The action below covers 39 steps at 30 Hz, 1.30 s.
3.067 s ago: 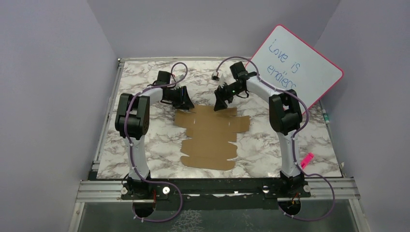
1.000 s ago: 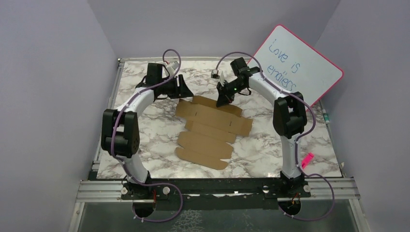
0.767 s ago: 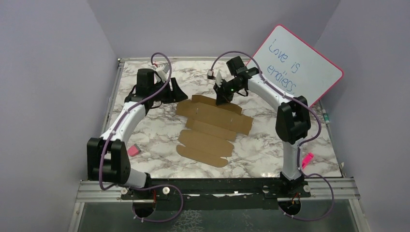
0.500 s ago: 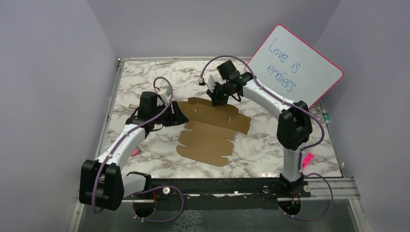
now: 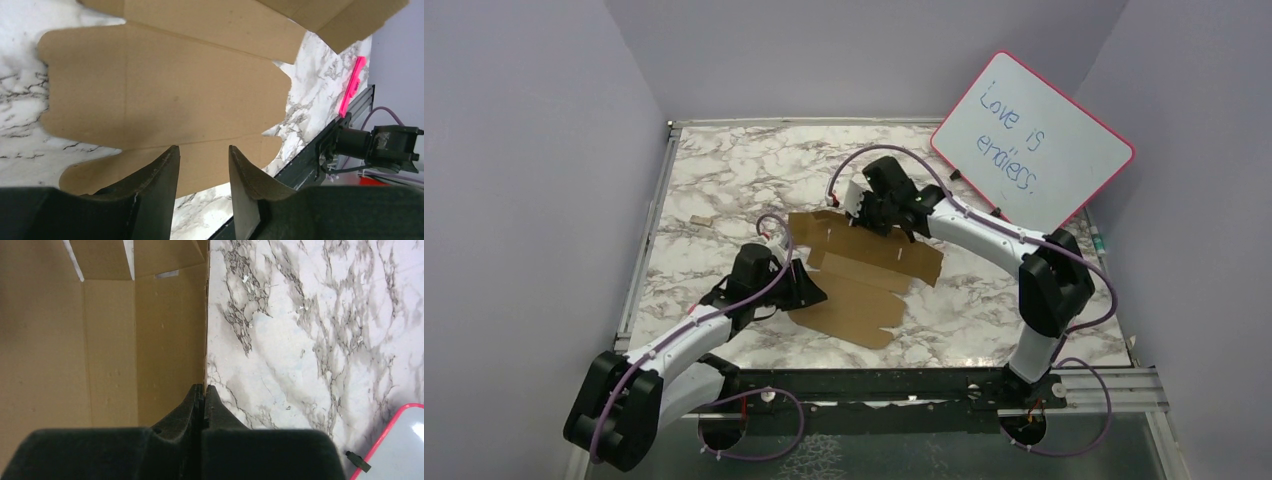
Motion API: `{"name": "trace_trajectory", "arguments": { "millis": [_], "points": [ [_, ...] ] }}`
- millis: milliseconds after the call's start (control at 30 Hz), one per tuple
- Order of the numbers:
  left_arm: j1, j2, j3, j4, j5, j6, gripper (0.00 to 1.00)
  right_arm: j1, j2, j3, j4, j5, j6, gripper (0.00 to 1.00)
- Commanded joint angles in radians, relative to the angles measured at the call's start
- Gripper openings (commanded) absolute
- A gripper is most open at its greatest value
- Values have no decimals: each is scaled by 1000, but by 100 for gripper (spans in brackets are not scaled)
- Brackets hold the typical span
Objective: Fold the paper box
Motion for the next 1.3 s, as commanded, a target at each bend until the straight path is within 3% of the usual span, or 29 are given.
{"name": "trace_trajectory", "arguments": {
  "millis": [0, 300, 767, 1267],
  "points": [
    [-21, 27, -82, 220, -61, -102, 41, 30, -71, -89, 142, 115, -38, 1],
    [-80, 168, -113, 352, -142, -106, 36, 100, -176, -253, 312, 249, -102, 1],
    [-108, 349, -105, 480, -239, -120, 34, 192, -290, -442, 465, 321, -128, 1],
    [-109, 433, -82, 520, -235, -129, 38, 216, -229, -544, 580, 403, -135, 1]
  ]
}}
